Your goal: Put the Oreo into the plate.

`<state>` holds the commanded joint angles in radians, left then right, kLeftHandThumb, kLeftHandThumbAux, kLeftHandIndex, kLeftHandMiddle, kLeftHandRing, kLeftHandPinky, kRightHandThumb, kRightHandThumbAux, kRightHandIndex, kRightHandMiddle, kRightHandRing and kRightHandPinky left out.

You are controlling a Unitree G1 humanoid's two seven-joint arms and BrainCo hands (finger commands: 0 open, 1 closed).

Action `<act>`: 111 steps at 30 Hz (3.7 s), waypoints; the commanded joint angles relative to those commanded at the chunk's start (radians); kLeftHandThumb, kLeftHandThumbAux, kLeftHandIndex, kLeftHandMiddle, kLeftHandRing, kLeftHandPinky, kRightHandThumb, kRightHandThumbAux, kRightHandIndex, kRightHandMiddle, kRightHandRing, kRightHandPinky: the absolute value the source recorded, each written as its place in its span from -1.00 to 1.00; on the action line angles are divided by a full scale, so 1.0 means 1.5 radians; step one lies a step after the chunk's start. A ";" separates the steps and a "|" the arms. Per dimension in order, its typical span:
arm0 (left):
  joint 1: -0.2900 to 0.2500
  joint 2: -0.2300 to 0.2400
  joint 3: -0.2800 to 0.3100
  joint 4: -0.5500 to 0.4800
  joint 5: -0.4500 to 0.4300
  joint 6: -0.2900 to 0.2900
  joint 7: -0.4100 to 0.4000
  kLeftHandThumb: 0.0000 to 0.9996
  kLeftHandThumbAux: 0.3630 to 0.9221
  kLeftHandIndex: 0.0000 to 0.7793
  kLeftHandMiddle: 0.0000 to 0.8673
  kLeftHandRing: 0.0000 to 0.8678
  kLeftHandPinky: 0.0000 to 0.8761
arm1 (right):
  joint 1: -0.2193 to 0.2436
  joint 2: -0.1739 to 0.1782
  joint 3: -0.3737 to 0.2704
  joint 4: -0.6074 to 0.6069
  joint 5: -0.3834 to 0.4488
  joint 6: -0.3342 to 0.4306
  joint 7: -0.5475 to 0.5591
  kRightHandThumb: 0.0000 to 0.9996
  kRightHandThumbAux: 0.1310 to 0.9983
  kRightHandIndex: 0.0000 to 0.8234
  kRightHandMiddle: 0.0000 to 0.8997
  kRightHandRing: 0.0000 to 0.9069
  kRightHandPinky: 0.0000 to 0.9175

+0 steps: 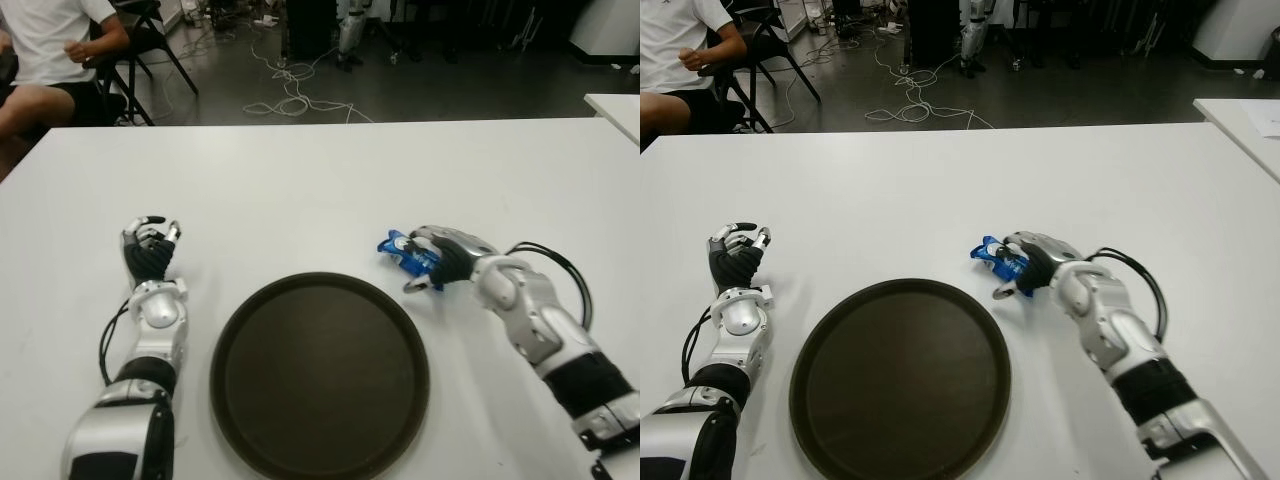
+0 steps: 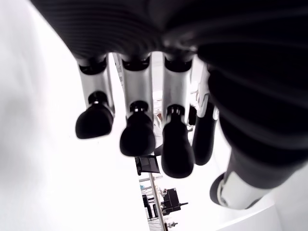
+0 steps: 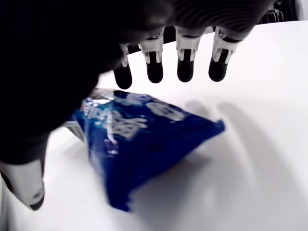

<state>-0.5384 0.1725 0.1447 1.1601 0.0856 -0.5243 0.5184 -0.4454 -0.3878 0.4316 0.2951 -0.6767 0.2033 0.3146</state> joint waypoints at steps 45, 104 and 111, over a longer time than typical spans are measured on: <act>0.001 0.004 -0.004 0.004 0.011 -0.005 0.001 0.40 0.27 0.12 0.70 0.74 0.76 | -0.093 0.004 0.025 0.177 -0.004 -0.006 -0.041 -1.00 0.15 -1.00 -1.00 -1.00 -1.00; -0.001 0.001 0.014 0.004 -0.006 -0.002 -0.026 0.40 0.27 0.11 0.70 0.74 0.75 | 0.018 -0.096 -0.012 -0.036 0.000 0.010 0.060 -1.00 0.06 -1.00 -1.00 -1.00 -1.00; -0.004 0.003 0.014 0.006 -0.005 0.007 -0.022 0.40 0.27 0.11 0.70 0.74 0.76 | 0.010 -0.094 -0.009 -0.030 -0.004 0.008 0.068 -1.00 0.05 -1.00 -1.00 -1.00 -1.00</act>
<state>-0.5438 0.1771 0.1651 1.1695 0.0783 -0.5143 0.4848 -0.4300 -0.5286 0.4186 0.2495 -0.6820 0.2146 0.4171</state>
